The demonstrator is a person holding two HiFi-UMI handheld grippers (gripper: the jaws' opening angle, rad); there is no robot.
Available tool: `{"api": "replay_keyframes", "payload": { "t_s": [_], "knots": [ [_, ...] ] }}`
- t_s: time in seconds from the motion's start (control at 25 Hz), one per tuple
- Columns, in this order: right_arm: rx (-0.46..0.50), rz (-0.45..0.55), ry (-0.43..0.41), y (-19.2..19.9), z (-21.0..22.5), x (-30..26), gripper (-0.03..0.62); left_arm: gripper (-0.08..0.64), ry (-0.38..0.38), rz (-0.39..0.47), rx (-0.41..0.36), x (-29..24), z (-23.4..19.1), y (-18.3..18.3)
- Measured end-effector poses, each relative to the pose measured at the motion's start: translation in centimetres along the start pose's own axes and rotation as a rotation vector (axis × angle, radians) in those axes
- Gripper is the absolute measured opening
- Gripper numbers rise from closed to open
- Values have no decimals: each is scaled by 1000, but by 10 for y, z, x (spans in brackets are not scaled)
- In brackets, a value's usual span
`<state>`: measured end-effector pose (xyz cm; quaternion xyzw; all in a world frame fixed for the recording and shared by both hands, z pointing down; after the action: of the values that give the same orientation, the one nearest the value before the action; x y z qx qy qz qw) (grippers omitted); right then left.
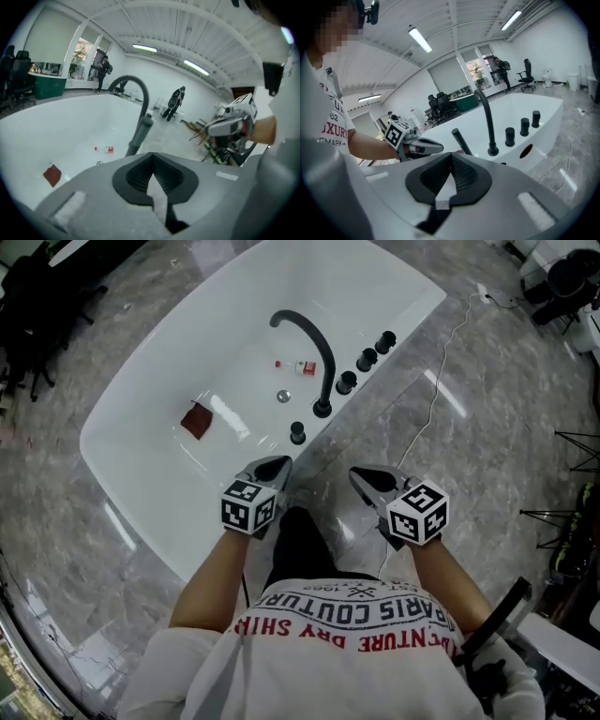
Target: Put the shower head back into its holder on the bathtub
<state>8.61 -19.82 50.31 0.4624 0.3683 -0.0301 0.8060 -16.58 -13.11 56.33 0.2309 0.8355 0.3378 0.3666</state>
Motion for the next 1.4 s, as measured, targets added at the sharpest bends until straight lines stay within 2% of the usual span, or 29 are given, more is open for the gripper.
{"api": "replay_keyframes", "payload": {
  "t_s": [0.12,0.2,0.28,0.52,0.64,0.8,1.04,1.16,1.4],
  "knots": [
    [71,2,-54,-14,-27,30,3,5,132,128,-3,47,70,-26],
    [108,24,-90,-17,-45,51,3,5,167,192,-56,80,116,-37],
    [137,49,-95,-15,-62,76,3,5,167,221,-101,107,154,-39],
    [143,152,-87,0,-118,146,3,5,158,178,-167,142,218,-24],
    [167,178,-68,22,-152,179,3,5,185,173,-211,159,253,-8],
    [169,198,-31,68,-209,218,3,5,217,160,-267,202,303,39],
    [180,207,-37,126,-305,263,3,5,208,197,-273,282,352,107],
    [210,230,-11,136,-342,290,3,5,196,225,-288,314,378,125],
    [228,311,1,142,-395,335,5,5,209,232,-357,364,425,132]
  ]
}}
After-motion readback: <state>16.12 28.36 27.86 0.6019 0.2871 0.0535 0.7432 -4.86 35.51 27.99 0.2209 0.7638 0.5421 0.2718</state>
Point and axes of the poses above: the fingertips, and each gripper's own axes: x backward along the fingers, z to its right, y out of its underside, the point moved 10 cm from there along x, backward along the fingers, and after that the axes turned 12 degrees about y, right-handed, at the moved point
